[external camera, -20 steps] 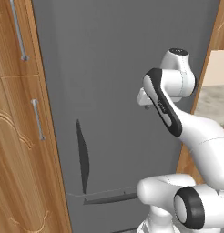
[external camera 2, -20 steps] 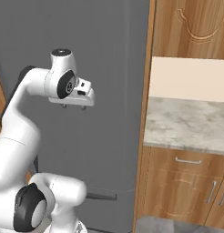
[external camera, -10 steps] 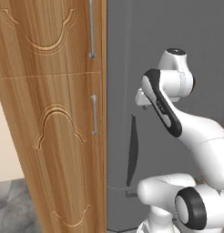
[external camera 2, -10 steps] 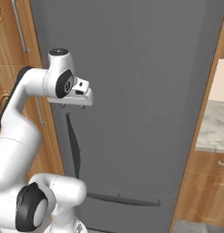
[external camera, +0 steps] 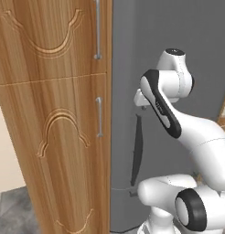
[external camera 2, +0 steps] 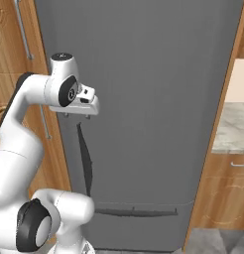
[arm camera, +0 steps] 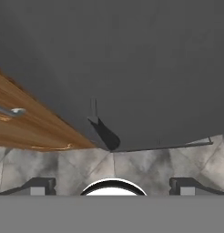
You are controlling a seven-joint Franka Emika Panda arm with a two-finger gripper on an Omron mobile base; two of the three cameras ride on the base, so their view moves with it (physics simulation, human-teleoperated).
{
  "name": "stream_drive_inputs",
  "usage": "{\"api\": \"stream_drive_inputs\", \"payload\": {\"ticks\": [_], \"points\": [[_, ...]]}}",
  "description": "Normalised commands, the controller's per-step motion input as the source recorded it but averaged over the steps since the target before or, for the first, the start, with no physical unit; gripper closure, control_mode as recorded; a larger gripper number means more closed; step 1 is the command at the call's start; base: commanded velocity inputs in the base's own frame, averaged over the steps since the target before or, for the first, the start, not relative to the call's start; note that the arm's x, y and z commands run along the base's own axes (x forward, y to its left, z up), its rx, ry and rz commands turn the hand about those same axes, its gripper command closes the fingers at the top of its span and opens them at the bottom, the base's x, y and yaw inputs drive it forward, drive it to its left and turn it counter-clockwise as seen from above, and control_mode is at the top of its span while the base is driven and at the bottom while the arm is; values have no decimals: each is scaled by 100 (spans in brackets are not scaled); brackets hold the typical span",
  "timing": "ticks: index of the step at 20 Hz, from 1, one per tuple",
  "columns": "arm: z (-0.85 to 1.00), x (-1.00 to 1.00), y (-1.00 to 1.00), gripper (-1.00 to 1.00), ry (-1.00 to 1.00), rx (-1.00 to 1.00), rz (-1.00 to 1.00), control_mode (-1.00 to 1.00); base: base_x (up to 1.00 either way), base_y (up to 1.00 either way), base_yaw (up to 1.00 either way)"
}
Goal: There is a bowl on the dining counter. Grab a lemon wedge from the fridge and place it in the bowl. Then get the liquor bottle and glass cup from the cabinet and place them next to the bowl.
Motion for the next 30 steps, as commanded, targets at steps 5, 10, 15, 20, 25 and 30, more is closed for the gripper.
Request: {"api": "stream_drive_inputs", "payload": {"ticks": [5, 10, 15, 20, 25, 30], "points": [[0, 0, 0, -100, 0, 0, 0, 100, -22, 46, -33], [0, 0, 0, -100, 0, 0, 0, 100, -22, 37, -32], [0, 0, 0, -100, 0, 0, 0, 100, -37, 9, -33], [0, 0, 0, -100, 0, 0, 0, 100, -51, 16, -31], [0, 0, 0, -100, 0, 0, 0, 100, -48, 43, -25], [0, 0, 0, -100, 0, 0, 0, 100, -18, 64, -16]]}}
